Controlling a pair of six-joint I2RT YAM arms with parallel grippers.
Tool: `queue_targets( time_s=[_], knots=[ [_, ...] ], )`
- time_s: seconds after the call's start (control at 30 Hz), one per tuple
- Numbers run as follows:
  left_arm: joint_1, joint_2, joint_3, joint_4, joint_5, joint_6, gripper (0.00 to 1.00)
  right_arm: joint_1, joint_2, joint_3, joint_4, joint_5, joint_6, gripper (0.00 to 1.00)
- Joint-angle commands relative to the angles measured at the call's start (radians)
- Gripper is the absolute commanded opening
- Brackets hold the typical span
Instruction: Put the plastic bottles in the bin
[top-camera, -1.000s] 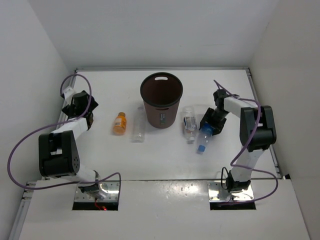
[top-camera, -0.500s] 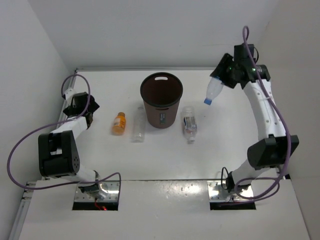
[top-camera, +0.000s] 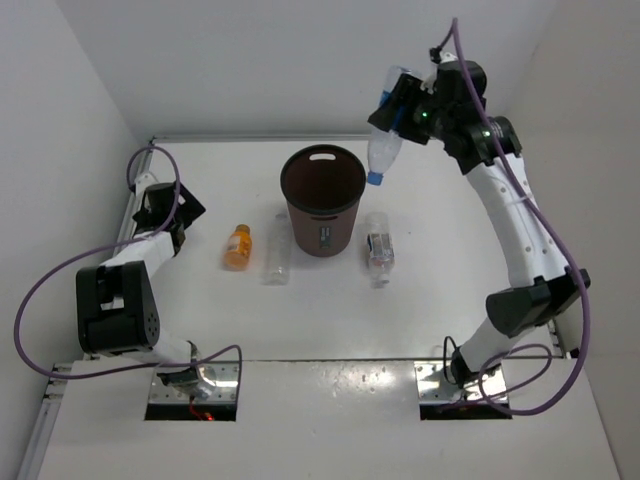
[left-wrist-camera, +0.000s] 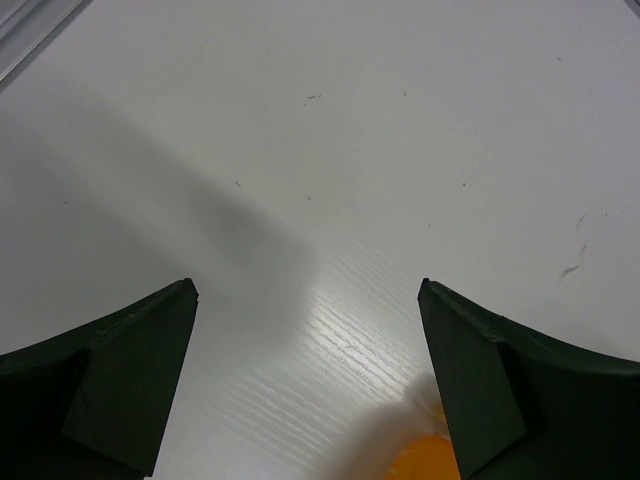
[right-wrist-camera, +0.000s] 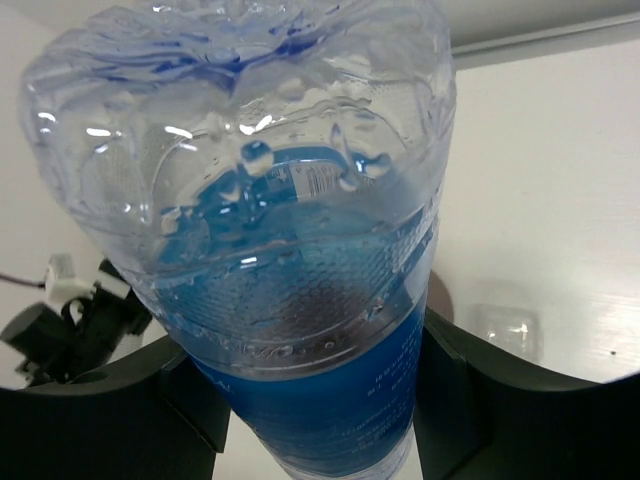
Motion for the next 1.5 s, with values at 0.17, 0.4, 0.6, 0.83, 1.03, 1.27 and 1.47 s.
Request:
queue_targets(
  time_s=[0.17,0.4,0.6,0.83,1.03,1.27,1.47],
  knots=[
    [0.02,-0.001,0.006,-0.02,0.021,-0.062,1.0,0.184,0.235,0.272,-0.089,0.144,-0.072,0.02],
    [0.02,-0.001,-0.005,-0.02,0.057,-0.08,1.0,0.278,0.347,0.344,-0.165,0.262,-0.083,0.18],
    [0.02,-0.01,-0.036,0.008,0.079,-0.071,1.0,0.324,0.323,0.275,-0.128,0.284,-0.092,0.41],
    [0.02,-0.01,-0.036,0.008,0.09,-0.076,1.0,0.324,0.284,0.393,-0.165,0.328,-0.092,1.0],
    [0.02,-0.02,-0.036,0.017,0.127,-0.023,1.0,0.303,0.103,0.32,-0.145,0.527,-0.062,1.0],
    [0.02,-0.02,-0.036,0.026,0.146,-0.023,1.0,0.214,-0.07,-0.009,-0.124,0.644,0.085,1.0],
    [0.02,-0.02,-0.047,0.045,0.147,-0.034,1.0,0.152,-0.148,-0.407,-0.079,0.554,0.255,1.0]
  ],
)
